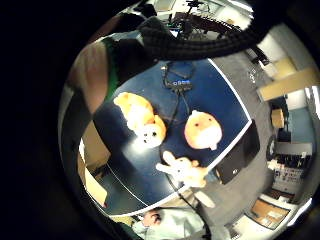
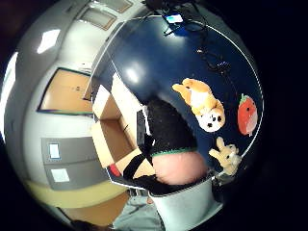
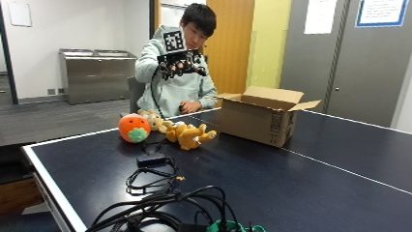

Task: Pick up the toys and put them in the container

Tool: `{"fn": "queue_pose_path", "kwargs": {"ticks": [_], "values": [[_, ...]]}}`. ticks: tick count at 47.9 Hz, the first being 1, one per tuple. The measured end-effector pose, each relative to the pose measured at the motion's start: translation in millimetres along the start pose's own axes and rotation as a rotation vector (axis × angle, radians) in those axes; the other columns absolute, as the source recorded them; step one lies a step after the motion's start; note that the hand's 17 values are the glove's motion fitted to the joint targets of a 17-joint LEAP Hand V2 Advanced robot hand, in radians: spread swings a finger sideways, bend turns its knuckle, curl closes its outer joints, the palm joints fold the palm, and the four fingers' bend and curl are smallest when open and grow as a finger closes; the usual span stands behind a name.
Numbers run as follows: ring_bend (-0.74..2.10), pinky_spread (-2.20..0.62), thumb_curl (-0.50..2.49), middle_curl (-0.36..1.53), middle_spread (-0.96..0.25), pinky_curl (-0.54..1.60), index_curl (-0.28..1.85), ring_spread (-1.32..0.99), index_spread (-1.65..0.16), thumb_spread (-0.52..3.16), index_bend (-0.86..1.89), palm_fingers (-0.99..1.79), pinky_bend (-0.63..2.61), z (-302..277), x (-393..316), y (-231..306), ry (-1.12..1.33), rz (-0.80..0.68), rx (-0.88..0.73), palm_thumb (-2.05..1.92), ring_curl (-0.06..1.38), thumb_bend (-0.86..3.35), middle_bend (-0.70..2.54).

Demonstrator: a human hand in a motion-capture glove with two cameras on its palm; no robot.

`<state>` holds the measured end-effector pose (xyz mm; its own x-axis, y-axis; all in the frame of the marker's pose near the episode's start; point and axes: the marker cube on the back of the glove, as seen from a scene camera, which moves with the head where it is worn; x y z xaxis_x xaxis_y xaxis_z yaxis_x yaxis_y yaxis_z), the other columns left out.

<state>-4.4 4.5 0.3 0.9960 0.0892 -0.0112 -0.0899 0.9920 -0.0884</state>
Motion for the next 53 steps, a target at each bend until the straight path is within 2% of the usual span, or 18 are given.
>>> {"fn": "queue_pose_path", "kwargs": {"ticks": [3, 6, 10, 14, 21, 28, 38, 46, 53], "values": [[0.22, 0.03, 0.03, 0.04, 0.03, 0.16, 0.02, 0.03, -0.08, 0.62, 0.07, 0.19, 0.67, 5, 0, -1, 0.002, -0.012, -0.01, 0.02, 0.03, 0.02, 0.19], [0.24, 0.04, 0.05, 0.07, 0.03, 0.21, 0.04, 0.03, -0.09, 0.82, 0.09, 0.15, 0.74, 13, 1, -6, 0.007, -0.098, 0.0, 0.02, 0.05, 0.02, 0.2], [0.26, 0.05, 0.08, 0.1, 0.04, 0.25, 0.06, 0.04, -0.11, 1.01, 0.1, 0.11, 0.8, 26, -3, -14, 0.017, -0.005, 0.039, 0.01, 0.07, 0.02, 0.22], [0.29, 0.05, 0.11, 0.13, 0.05, 0.27, 0.08, 0.05, -0.11, 1.14, 0.11, 0.07, 0.83, 40, 0, -15, 0.047, -0.071, -0.009, 0.0, 0.08, 0.0, 0.22], [0.28, 0.06, 0.15, 0.17, 0.07, 0.3, 0.11, 0.06, -0.11, 1.24, 0.12, -0.03, 0.9, 74, 9, -41, 0.073, 0.02, 0.117, -0.02, 0.1, -0.02, 0.22], [0.28, 0.07, 0.18, 0.2, 0.08, 0.31, 0.14, 0.07, -0.11, 1.27, 0.12, -0.08, 0.93, 109, 21, -31, 0.109, 0.046, -0.083, -0.04, 0.12, -0.03, 0.2], [0.31, 0.07, 0.2, 0.24, 0.09, 0.33, 0.15, 0.07, -0.11, 1.22, 0.09, -0.09, 0.97, 166, 33, -28, 0.195, 0.04, -0.198, -0.05, 0.15, -0.05, 0.19], [0.63, 0.03, 0.23, 0.29, 0.04, 0.34, 0.11, 0.03, -0.12, 1.16, 0.0, 0.08, 1.01, 201, 44, -23, 0.309, 0.039, -0.25, -0.02, 0.23, -0.03, 0.31], [1.06, -0.08, 0.27, 0.36, -0.03, 0.35, 0.02, -0.09, -0.13, 1.21, -0.08, 0.28, 1.11, 208, 48, -25, 0.311, -0.005, -0.135, 0.1, 0.34, 0.03, 0.49]]}}
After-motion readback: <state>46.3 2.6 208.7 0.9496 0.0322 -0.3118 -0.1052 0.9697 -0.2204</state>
